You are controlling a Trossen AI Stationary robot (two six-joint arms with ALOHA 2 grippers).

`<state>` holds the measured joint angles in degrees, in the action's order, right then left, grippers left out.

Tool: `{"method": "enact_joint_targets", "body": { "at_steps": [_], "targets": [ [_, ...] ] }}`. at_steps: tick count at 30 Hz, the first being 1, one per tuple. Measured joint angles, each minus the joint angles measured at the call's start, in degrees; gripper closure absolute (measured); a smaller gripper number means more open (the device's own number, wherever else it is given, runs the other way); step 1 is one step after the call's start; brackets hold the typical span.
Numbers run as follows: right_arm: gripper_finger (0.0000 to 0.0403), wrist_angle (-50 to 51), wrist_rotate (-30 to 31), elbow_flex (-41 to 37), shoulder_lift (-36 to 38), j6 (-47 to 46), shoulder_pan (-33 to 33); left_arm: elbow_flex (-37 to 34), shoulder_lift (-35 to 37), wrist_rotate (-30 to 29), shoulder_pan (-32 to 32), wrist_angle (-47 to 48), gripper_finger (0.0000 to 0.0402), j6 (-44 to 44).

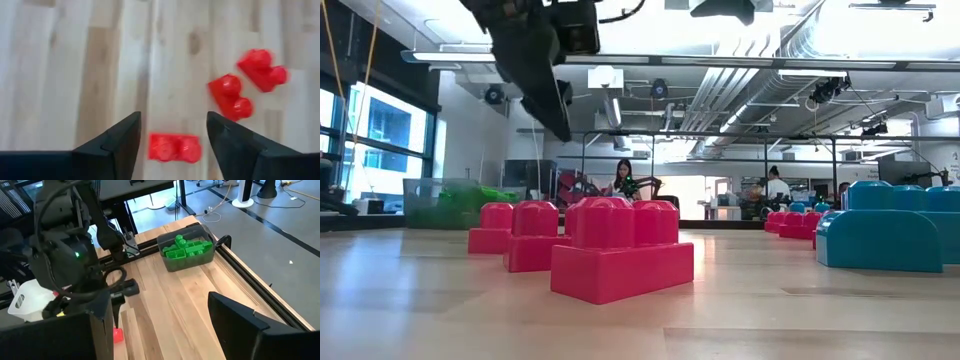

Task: Sort blocks
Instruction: Put the red game piece into the white bin

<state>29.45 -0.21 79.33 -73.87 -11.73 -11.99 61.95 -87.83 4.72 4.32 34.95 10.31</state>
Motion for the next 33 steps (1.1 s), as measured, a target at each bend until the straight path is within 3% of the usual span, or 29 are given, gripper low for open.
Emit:
{"method": "enact_joint_targets", "body": {
  "at_steps": [3, 7, 9, 16, 24, 33],
  "targets": [
    [0.0188, -0.02, 0.0, 0.0, -0.02, 0.0, 0.0, -0.12, -0.95, -0.72, 0.0, 0.5, 0.0244, 0.0],
    [0.0188, -0.02, 0.0, 0.0, -0.02, 0.0, 0.0, -0.12, -2.75, 0.97, 1.08, -2.74, 0.0358, -2.36],
    [0.0188, -0.02, 0.0, 0.0, -0.02, -0.01, 0.01, -0.12, -3.87, 2.25, 1.74, -4.86, 0.0388, -4.94],
    [0.0188, -0.05, 0.0, 0.0, -0.04, -0.24, 0.01, -0.16, -11.07, 2.43, 2.56, -3.82, 0.0399, -13.34],
    [0.0188, 0.02, 0.0, 0.0, -0.04, -1.31, 0.01, -0.1, -15.33, 2.24, 0.94, -5.84, 0.0401, -15.07],
    [0.0188, 0.07, 0.0, 0.0, -0.07, -1.31, 0.02, -0.1, -15.39, 1.49, 0.54, 6.69, 0.0401, -18.61]
  ]
}}
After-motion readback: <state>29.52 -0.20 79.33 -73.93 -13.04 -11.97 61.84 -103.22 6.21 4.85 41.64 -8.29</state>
